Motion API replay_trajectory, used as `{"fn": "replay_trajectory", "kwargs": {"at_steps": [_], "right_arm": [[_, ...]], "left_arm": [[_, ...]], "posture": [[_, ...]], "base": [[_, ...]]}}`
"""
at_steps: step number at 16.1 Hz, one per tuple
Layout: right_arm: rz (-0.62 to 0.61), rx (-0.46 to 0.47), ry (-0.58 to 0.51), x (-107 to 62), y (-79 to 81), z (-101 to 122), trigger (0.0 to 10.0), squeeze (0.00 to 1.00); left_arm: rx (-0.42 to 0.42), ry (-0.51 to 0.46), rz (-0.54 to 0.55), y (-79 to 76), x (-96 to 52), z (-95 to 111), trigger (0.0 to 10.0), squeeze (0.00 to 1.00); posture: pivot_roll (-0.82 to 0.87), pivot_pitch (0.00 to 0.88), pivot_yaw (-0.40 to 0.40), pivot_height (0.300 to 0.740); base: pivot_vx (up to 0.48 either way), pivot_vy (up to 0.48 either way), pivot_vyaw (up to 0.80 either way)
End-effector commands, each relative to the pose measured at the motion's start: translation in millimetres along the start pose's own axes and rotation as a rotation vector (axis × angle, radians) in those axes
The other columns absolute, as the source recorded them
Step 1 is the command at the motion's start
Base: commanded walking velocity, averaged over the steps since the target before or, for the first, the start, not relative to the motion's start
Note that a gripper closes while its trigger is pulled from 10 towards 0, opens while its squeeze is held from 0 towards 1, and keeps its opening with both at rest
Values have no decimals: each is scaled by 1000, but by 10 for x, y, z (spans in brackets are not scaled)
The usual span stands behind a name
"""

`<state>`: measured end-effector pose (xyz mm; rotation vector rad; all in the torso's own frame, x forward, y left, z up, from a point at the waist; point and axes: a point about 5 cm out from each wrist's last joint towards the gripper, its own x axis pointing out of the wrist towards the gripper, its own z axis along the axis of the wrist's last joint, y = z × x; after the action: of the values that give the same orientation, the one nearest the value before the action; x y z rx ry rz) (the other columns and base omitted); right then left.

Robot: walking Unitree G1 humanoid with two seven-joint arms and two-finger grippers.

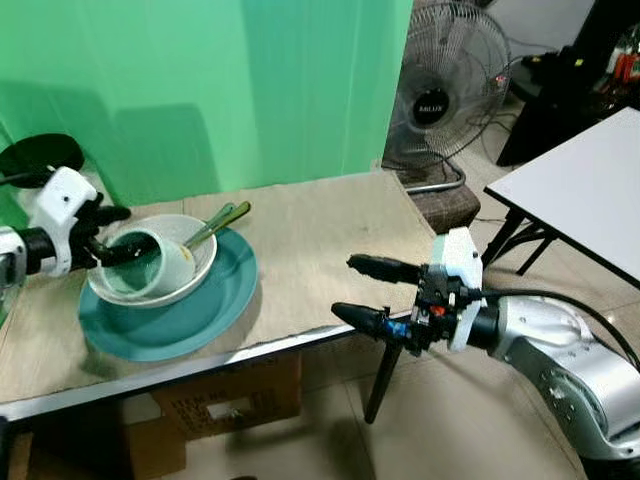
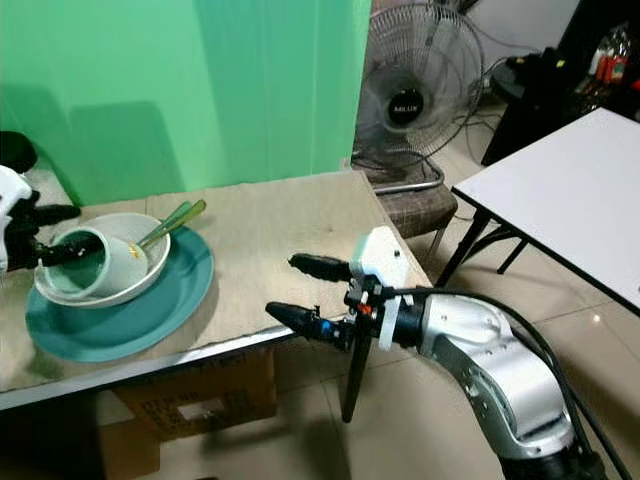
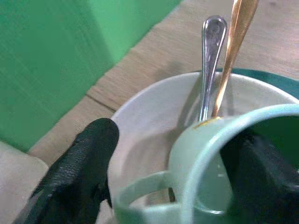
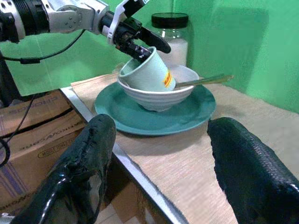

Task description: Setting the table

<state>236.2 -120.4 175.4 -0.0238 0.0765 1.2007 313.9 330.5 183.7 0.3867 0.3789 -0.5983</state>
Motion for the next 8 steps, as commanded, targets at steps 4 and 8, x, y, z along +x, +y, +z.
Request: {"fn": "replay_trajectory", "kwargs": {"at_steps": [4, 8], "right_arm": [[-7, -33, -18, -47, 29, 78, 10000, 0], [4, -31, 3, -73, 51, 53, 10000, 0]], "left_arm": [[25, 2, -58, -2, 54, 35, 0, 0], [36, 12, -117, -7, 86, 74, 0, 0]], "posture": [[-71, 0, 52, 740], [-72, 3, 62, 740]], "base": [[0, 0, 0], [0, 0, 0]]}}
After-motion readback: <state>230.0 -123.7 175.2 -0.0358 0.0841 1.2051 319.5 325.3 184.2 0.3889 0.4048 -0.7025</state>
